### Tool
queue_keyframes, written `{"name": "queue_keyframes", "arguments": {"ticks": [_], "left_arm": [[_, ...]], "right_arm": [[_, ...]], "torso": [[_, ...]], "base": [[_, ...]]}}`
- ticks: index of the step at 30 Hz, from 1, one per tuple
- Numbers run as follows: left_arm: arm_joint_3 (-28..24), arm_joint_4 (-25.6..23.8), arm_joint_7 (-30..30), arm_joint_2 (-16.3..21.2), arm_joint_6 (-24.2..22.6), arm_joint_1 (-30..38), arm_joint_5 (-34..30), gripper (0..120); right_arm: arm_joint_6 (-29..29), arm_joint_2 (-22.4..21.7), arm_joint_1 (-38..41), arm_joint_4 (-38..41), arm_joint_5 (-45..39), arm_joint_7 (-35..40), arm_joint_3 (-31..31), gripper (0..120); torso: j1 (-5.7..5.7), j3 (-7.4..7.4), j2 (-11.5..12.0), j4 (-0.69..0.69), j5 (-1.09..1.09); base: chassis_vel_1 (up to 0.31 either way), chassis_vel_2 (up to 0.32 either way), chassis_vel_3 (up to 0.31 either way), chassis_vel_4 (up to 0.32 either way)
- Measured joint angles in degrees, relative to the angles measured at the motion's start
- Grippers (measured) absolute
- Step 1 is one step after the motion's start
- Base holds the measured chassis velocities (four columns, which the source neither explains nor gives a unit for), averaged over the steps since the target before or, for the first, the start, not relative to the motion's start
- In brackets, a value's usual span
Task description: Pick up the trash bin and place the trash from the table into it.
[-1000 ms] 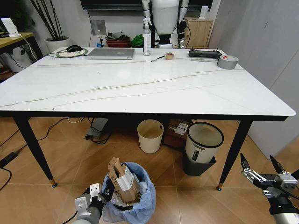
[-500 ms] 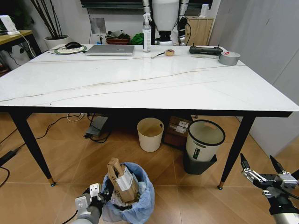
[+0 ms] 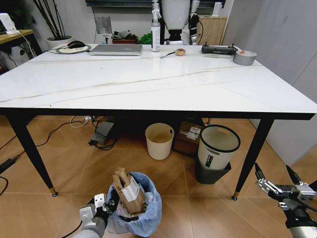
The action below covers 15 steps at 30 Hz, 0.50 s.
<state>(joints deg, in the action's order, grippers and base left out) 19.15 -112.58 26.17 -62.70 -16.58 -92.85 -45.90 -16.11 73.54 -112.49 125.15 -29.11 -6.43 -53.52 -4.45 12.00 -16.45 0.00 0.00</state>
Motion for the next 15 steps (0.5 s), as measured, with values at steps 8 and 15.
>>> {"name": "queue_keyframes", "arguments": {"ticks": [8,15], "left_arm": [[-0.03,1.01,-0.05,-0.02,0.13,0.46,0.14,0],[-0.15,1.21,-0.07,-0.18,0.18,0.65,0.23,0]], "right_arm": [[0.00,0.00,0.00,0.00,0.00,0.00,0.00,100],[0.00,0.00,0.00,0.00,0.00,0.00,0.00,100]], "torso": [[0.55,-1.27,1.82,0.00,0.00],[0.95,-2.46,3.40,0.00,0.00]], "base": [[0.000,0.000,0.000,0.000],[0.000,0.000,0.000,0.000]]}}
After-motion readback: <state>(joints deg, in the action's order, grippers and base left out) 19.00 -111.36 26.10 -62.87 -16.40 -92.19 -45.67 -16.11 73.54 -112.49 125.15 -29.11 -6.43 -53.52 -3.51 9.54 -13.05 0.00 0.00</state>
